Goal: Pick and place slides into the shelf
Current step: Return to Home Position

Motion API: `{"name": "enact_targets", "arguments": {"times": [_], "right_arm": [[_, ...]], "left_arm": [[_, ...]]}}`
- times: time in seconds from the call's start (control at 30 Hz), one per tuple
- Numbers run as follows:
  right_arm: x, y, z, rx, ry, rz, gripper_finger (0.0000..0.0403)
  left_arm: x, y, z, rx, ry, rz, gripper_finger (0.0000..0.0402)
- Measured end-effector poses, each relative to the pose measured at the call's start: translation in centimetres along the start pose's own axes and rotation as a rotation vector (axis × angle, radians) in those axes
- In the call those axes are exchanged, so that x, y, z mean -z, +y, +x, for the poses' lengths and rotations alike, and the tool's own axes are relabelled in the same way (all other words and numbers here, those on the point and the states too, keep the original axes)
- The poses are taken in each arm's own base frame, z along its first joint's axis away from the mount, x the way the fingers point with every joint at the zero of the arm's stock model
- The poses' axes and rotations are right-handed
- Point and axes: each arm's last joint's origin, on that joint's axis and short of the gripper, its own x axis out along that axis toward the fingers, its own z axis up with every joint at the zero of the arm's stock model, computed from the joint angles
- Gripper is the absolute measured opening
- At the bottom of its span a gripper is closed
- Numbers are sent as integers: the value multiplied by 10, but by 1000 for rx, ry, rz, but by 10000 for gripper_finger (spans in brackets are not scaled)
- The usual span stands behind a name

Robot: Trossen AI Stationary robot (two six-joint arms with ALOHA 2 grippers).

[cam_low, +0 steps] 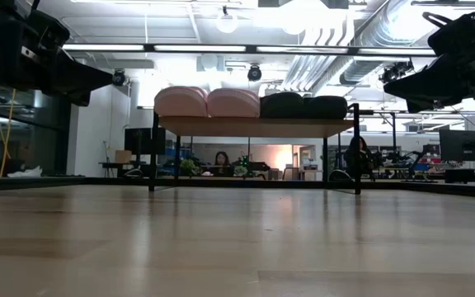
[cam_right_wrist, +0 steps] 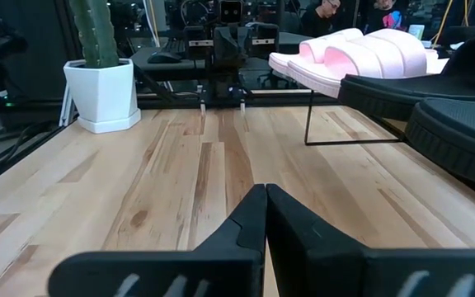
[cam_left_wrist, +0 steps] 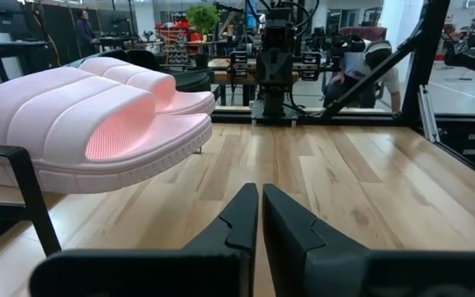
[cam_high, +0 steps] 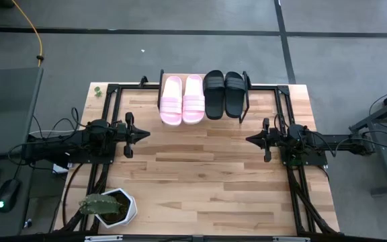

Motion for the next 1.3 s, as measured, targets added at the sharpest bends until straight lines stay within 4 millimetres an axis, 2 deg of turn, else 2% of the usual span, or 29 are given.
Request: {"name": "enact_targets", "arguments": {"times": [0.37, 1.3], "right_arm": [[0, 0, 0, 0, 3, 0, 0], [0, 0, 0, 0, 3, 8, 0]], "left_arm": [[0, 0, 0, 0, 0, -7, 37], [0, 0, 0, -8, 1, -7, 37]]}}
